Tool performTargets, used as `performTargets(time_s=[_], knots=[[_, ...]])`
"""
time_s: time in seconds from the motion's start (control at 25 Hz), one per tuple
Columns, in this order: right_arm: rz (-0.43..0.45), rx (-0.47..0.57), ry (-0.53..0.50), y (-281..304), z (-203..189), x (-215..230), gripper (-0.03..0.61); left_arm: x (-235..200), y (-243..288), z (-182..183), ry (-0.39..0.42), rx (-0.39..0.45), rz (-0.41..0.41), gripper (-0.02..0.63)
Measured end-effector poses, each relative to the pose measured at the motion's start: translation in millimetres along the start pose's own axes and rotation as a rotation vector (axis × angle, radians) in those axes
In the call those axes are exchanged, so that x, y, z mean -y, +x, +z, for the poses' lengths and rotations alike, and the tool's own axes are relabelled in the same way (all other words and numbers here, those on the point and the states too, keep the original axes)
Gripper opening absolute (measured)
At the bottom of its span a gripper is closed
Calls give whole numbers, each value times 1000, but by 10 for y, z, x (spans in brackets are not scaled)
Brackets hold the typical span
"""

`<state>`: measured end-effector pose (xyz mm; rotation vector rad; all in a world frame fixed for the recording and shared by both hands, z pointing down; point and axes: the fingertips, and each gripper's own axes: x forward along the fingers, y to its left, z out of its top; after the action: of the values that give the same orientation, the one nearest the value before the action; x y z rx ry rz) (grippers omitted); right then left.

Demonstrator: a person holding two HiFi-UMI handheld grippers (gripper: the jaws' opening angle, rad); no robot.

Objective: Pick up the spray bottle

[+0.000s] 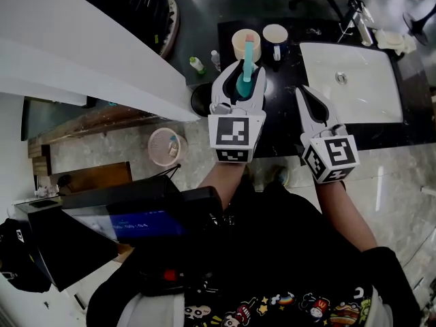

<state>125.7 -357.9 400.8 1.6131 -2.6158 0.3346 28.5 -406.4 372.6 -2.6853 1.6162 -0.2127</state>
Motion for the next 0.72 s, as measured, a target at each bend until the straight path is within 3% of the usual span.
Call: performTargets(time_s=[0.28, 0.56, 0.72], knots=[[-8, 39, 0, -143, 112, -150, 23, 140, -395, 345, 0, 68, -108, 143], [14, 85, -8, -361, 274, -334, 23, 362, -780, 548, -12, 145, -324, 143], [24, 105, -25, -501, 363, -448, 23, 368, -976, 598, -18, 135, -361, 143]])
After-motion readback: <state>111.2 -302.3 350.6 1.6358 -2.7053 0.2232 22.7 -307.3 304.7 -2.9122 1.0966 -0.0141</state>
